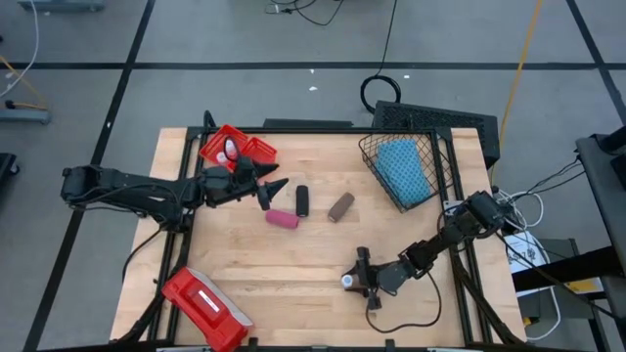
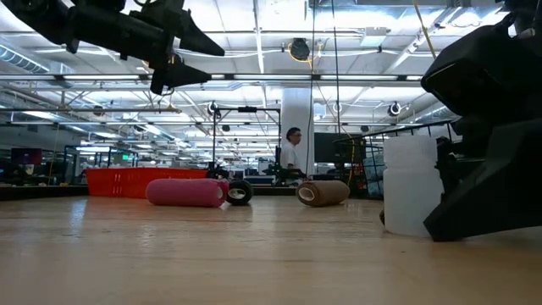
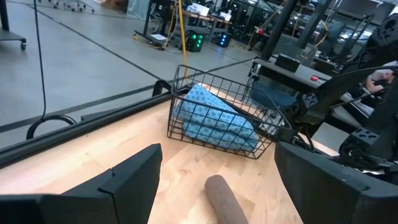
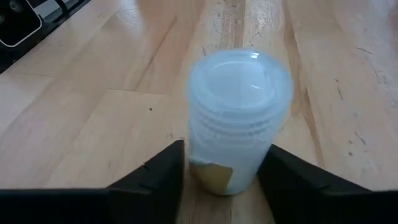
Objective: Pick & place medical supplies in basket/bin
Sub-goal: Put the transparent pill bottle into the left red bin
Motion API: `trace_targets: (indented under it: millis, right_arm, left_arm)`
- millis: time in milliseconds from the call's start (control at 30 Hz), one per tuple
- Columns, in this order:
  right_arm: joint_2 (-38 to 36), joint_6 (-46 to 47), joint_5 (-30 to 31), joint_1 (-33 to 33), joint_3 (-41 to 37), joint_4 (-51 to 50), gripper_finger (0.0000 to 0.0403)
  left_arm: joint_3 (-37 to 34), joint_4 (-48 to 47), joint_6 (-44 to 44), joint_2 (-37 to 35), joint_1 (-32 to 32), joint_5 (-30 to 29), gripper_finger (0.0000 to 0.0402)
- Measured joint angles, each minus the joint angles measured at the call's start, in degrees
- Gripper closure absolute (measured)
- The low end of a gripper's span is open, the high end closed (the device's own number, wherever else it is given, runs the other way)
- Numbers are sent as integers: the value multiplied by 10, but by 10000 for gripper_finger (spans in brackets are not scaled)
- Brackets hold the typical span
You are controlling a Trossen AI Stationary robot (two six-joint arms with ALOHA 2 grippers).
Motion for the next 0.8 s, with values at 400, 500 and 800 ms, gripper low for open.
trace_targets:
  millis: [400,500,800]
  right_arm:
    - [-29,-56,36,-9,-1,8,271]
    - [-61,-44,34,-25,-1,-15,271]
    - [-168,-36,13,-134,9,-106,271]
  left_arm:
    - [0,-2,-68,0,0,8,80]
    - [10,-7,-69,0,-5,44,80]
    - [228,-301,11,82,-67,73,80]
